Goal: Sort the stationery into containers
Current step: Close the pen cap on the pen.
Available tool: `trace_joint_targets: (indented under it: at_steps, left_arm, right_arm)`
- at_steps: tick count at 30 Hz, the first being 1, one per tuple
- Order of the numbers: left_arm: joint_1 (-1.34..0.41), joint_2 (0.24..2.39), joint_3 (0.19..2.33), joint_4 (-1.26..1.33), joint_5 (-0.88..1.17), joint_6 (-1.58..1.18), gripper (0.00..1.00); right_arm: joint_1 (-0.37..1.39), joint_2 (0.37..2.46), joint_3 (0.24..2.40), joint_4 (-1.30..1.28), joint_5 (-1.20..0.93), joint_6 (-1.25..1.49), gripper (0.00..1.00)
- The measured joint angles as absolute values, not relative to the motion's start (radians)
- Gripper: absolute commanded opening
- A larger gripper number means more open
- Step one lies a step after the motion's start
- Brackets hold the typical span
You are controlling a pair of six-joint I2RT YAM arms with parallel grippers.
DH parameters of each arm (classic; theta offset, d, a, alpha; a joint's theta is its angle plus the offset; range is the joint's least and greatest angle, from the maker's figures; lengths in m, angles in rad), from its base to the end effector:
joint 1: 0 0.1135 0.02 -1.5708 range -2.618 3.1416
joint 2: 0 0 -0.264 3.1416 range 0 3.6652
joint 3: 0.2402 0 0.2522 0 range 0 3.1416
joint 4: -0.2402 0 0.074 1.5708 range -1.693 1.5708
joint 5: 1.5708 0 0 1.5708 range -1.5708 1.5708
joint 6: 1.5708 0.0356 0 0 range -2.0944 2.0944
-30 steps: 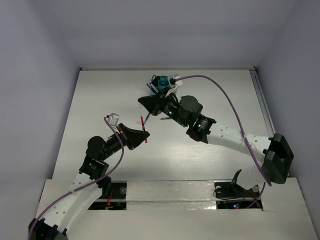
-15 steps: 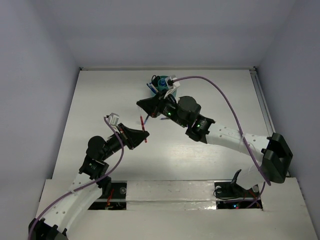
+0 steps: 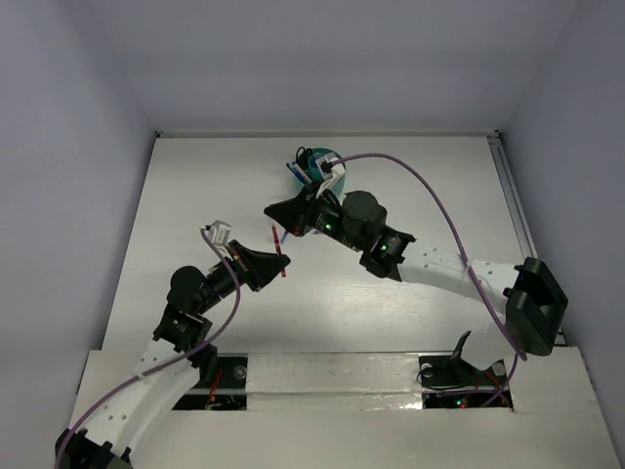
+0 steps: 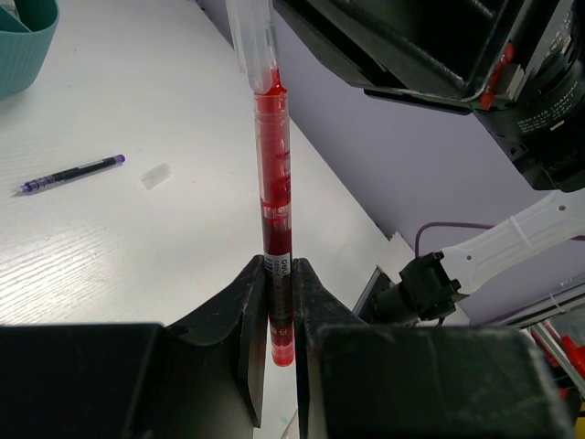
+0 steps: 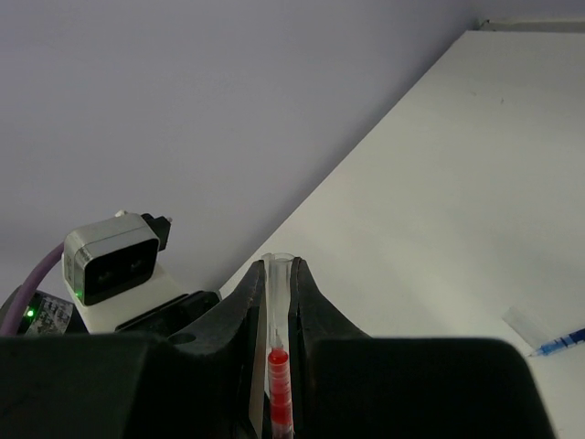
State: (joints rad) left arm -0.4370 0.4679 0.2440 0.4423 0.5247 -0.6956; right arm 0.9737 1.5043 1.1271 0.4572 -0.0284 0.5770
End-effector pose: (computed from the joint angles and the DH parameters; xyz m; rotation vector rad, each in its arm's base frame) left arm 0.1183 -0.0749 0.2594 0.2905 1.4814 -1.2816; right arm 0.2024 0.2995 0.3512 -0.3452 1.5906 1.2506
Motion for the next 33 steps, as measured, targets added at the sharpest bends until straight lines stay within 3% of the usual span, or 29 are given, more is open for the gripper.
trace_joint_targets:
  at_steps: [33]
  left_arm:
    - [-0.451,0.512,0.376,0.295,0.559,-0.704,0.0]
  right_arm:
    - [0.983,1.415,0.945,0.657,-0.026,0.589,0.0]
